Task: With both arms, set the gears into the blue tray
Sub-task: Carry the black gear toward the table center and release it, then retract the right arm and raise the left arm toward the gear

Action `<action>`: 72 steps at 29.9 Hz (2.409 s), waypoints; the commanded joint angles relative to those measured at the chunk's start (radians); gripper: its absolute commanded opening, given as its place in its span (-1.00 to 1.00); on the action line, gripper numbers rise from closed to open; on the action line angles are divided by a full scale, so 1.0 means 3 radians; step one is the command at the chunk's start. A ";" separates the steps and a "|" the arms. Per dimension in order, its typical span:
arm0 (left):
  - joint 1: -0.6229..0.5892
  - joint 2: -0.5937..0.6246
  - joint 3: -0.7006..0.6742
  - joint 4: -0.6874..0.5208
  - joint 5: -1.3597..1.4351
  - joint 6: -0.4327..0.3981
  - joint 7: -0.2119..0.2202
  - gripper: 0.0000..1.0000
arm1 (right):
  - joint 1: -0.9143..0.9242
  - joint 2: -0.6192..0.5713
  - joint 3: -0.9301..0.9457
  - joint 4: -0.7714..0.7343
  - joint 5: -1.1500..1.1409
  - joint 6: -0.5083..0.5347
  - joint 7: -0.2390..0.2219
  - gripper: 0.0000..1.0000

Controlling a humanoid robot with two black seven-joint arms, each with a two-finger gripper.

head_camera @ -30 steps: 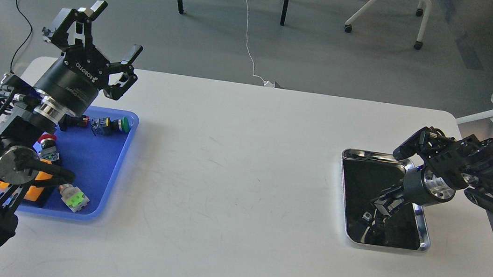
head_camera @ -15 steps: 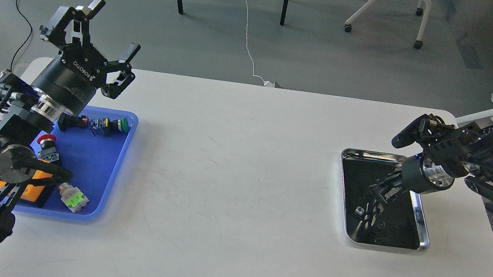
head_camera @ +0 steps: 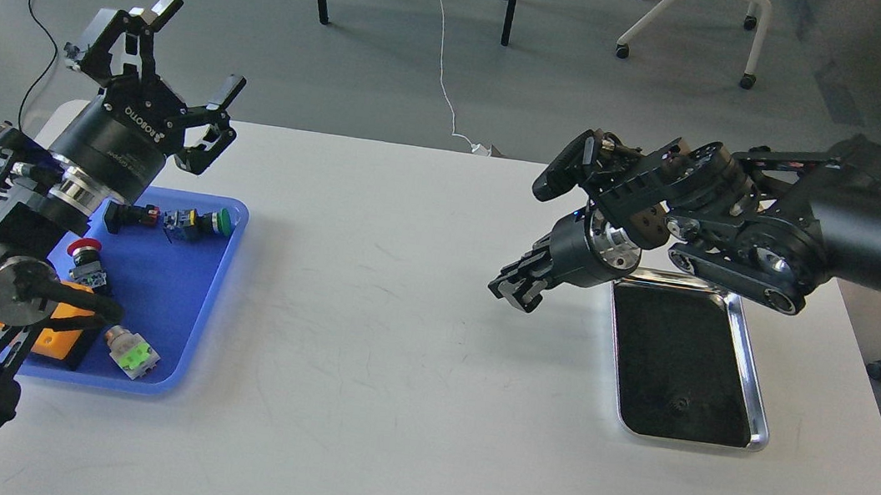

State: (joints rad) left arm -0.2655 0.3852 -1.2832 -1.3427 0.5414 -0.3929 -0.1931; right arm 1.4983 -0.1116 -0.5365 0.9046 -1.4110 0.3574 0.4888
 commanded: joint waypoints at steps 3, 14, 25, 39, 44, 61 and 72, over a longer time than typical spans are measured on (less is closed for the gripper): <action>0.0005 0.0004 -0.0002 -0.0039 0.0000 0.0006 -0.0001 0.97 | -0.0126 0.0331 -0.0129 -0.0131 0.0045 -0.0143 0.0000 -0.59; 0.0010 0.0004 0.0003 -0.0045 -0.0005 0.0001 -0.0001 0.97 | -0.0372 0.0372 -0.0180 -0.0152 0.0050 -0.0347 0.0000 -0.58; 0.0016 -0.0001 0.0008 -0.0045 -0.0005 0.0001 -0.0001 0.97 | -0.0500 0.0372 -0.0180 -0.0290 0.0050 -0.0440 0.0000 -0.55; 0.0021 -0.0001 0.0003 -0.0045 -0.0005 0.0001 -0.0001 0.97 | -0.0546 0.0372 -0.0288 -0.0372 0.0050 -0.0440 0.0000 -0.32; 0.0021 0.0004 0.0003 -0.0045 -0.0005 0.0001 -0.0001 0.97 | -0.0541 0.0372 -0.0283 -0.0362 0.0055 -0.0440 0.0000 -0.13; 0.0021 0.0004 0.0008 -0.0045 0.0000 0.0016 -0.0006 0.97 | -0.0182 -0.1043 0.0391 0.0410 0.0942 -0.0435 0.0000 0.90; 0.0010 -0.0001 0.0064 -0.0039 0.0464 0.0026 -0.0389 0.97 | -0.1899 -0.1781 0.2216 0.0472 0.3848 -0.0404 0.0000 0.97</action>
State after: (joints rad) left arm -0.2607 0.3858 -1.2668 -1.3546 0.5901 -0.3828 -0.2582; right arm 1.0671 -0.6365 -0.0149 1.0568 -0.4051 0.2286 0.4884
